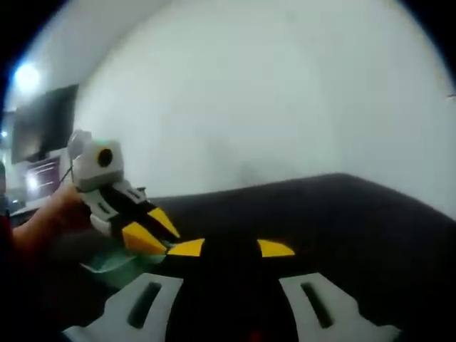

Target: Pick up the broom and sweep the trash on the tabletop into the dustpan.

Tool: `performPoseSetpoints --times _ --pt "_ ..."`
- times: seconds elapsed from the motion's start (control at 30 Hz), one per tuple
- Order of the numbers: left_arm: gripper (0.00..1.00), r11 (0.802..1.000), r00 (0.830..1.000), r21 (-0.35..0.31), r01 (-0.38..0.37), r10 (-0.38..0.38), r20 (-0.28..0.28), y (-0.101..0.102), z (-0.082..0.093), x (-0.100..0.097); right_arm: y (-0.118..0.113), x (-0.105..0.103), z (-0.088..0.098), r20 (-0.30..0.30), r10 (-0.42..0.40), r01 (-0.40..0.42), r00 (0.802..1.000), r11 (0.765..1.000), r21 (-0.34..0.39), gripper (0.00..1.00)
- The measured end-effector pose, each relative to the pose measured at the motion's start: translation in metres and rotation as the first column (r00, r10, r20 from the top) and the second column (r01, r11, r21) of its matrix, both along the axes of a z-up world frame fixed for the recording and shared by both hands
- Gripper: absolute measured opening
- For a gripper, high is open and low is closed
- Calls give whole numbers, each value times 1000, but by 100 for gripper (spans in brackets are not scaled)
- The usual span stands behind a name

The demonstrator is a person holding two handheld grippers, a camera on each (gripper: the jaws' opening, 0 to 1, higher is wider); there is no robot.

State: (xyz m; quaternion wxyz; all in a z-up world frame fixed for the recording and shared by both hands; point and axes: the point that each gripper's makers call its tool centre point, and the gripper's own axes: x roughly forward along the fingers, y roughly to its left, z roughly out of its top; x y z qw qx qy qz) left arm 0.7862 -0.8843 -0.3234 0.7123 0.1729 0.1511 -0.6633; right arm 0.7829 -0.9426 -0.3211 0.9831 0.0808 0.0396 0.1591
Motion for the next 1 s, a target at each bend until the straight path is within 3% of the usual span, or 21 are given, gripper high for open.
performPoseSetpoints --times 0.37,0.4,0.5,0.67,0.8,0.97,1.0 --pt "7 997 998 -49 -53 51 -41 20 12 7 -3 -1 1 6 -15 15 1000 1000 -3 33" --pt "7 998 998 -13 -68 68 3 22 8 10 -3 -1 1 7 -15 15 1000 1000 -3 33" --pt "5 995 994 37 -94 92 55 25 1 13 -3 -1 1 6 -14 14 1000 1000 2 33" --pt "0 998 997 6 -69 69 32 19 2 8 -3 -1 1 1 -17 17 1000 1000 -4 33" --pt "2 999 999 -32 -36 36 23 16 14 1 -2 -1 0 -2 -15 15 1000 1000 1 33" --pt "5 999 999 30 -12 11 37 8 1 2 -2 1 0 -5 -14 14 1000 1000 2 32" --pt "5 1000 1000 8 -6 6 24 6 4 2 -2 1 -1 -6 -14 14 1000 1000 1 32"
